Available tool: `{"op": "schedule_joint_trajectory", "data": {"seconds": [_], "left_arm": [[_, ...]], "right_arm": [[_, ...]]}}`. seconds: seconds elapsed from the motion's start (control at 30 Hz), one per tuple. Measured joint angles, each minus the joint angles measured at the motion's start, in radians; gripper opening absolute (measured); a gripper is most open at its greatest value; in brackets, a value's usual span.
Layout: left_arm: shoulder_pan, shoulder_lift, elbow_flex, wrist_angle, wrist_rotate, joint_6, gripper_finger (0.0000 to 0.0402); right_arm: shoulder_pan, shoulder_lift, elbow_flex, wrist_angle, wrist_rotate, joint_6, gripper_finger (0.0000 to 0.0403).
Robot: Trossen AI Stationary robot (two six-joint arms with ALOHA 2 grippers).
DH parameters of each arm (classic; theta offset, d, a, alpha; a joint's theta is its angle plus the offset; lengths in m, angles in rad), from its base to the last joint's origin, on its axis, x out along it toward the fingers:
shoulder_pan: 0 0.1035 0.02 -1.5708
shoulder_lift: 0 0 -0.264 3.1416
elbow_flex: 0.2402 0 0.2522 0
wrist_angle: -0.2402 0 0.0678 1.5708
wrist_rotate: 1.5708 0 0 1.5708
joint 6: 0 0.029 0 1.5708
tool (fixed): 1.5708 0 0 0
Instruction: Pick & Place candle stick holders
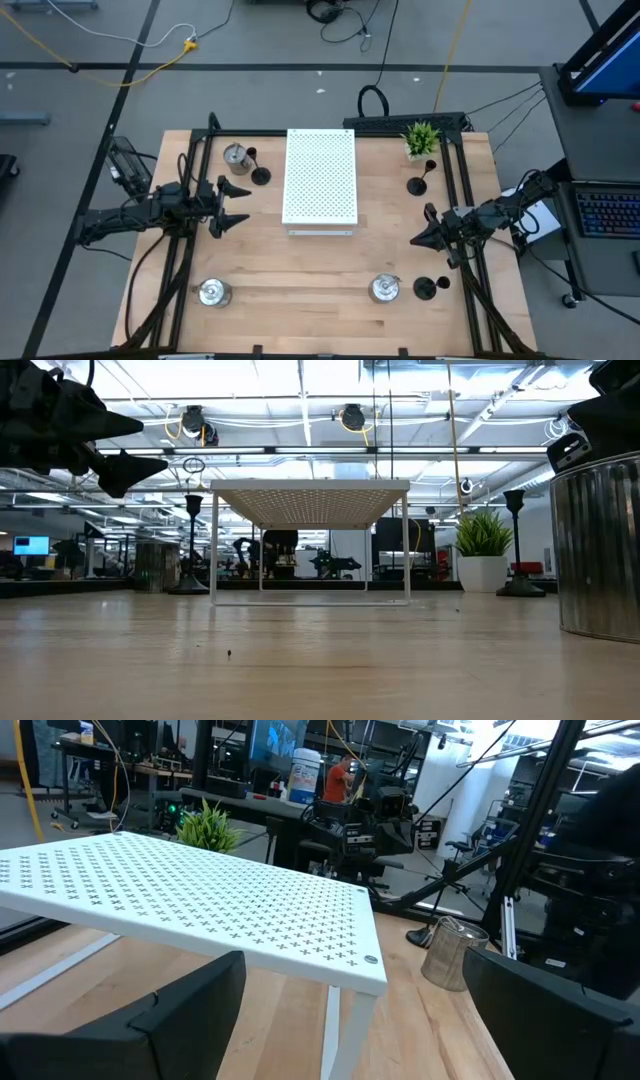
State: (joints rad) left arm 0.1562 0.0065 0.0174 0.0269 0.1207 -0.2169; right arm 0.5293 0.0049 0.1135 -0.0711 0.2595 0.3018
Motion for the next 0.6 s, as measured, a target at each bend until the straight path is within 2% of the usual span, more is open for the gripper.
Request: {"op": "schedule_joint_trajectory", "data": {"seconds": [0.4, 0.6], "left_arm": [[0.0, 0.0, 0.0, 0.0, 0.0, 0.0, 0.0379], [0.0, 0.0, 0.0, 0.0, 0.0, 0.0, 0.0379]], "right_arm": [[0.0, 0.0, 0.0, 0.012, 0.001, -0.024, 0.0], [0.0, 0.002, -0.006, 0.097, 0.085, -0.079, 0.0]]}}
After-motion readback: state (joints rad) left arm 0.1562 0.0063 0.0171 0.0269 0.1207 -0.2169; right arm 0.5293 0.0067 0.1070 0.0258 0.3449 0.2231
